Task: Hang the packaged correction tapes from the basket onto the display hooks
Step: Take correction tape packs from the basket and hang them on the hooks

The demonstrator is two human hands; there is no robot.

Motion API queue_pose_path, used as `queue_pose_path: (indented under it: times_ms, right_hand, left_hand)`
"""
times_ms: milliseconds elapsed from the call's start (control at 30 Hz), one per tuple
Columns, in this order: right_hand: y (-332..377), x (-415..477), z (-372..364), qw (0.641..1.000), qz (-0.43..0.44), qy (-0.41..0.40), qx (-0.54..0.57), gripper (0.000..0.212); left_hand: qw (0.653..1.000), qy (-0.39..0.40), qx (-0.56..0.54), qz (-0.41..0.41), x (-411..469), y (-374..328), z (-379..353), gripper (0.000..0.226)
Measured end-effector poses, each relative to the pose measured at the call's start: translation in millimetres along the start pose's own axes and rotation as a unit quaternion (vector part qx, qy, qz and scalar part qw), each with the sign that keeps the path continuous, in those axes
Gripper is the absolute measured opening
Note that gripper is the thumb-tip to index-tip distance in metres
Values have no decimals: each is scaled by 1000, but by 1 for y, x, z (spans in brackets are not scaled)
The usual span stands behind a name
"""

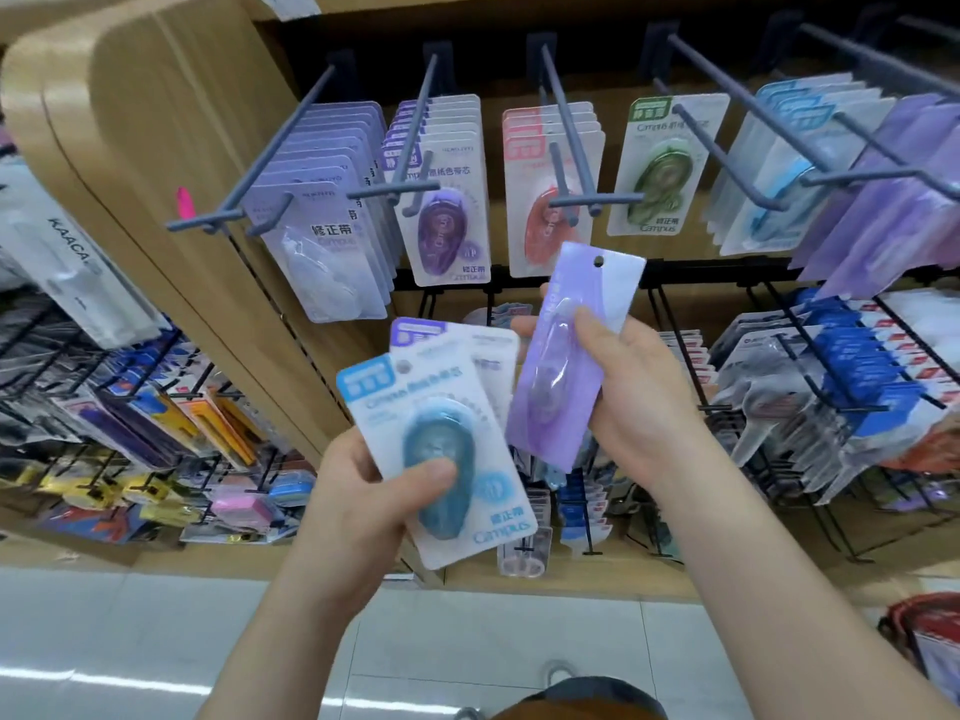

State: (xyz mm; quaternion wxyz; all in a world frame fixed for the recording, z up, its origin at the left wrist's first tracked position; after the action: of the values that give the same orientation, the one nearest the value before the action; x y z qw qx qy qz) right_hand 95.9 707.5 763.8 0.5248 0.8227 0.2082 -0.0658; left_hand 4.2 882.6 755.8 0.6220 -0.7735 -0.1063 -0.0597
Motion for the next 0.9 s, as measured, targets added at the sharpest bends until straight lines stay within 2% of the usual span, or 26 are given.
queue_pose_path:
  times_ms: [133, 200, 267, 367, 433, 533, 700, 900]
  right_hand:
    - [-1, -2, -1, 999, 31, -8, 11, 25]
    - [-3, -1, -3, 998, 51, -33, 11, 23]
    - [-6, -1, -5, 996, 77, -53, -2, 18]
    - [-7, -6, -7, 989, 120, -71, -45, 43]
    - [-8, -6, -6, 984, 145, -54, -83, 45]
    - [-13, -7, -8, 980, 123, -12, -157, 58]
    - [-15, -16, -2, 975, 103, 1, -198, 32]
    - [-24, -17, 5, 973, 81, -52, -209, 12]
  left_hand:
    - [997, 0, -65, 43, 4, 11, 1, 62]
    - [995, 11, -80, 64, 2, 16, -5, 57]
    - [993, 11, -87, 74, 2, 19, -13, 40]
    - [995, -31, -58, 71, 5, 23, -19, 22]
    - [996, -58, -42, 52, 8, 23, -21, 25]
    - [998, -61, -20, 26, 10, 20, -25, 27]
    - [998, -55, 11, 17, 13, 17, -27, 38]
    - [991, -122, 36, -51, 21, 9, -18, 45]
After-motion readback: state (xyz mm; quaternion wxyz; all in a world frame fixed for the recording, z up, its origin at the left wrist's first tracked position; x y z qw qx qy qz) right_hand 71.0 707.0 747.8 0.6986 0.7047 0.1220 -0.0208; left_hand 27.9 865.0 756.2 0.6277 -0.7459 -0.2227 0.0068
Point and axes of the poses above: each hand's wrist, its own x-axis towards the middle knuckle, its own z-axis out of the back of the hand, y = z × x, the point moved 3 cm from there along x, towards the middle knuckle, and after that the axes turned 15 degrees about -z, right-handed, at the moved point
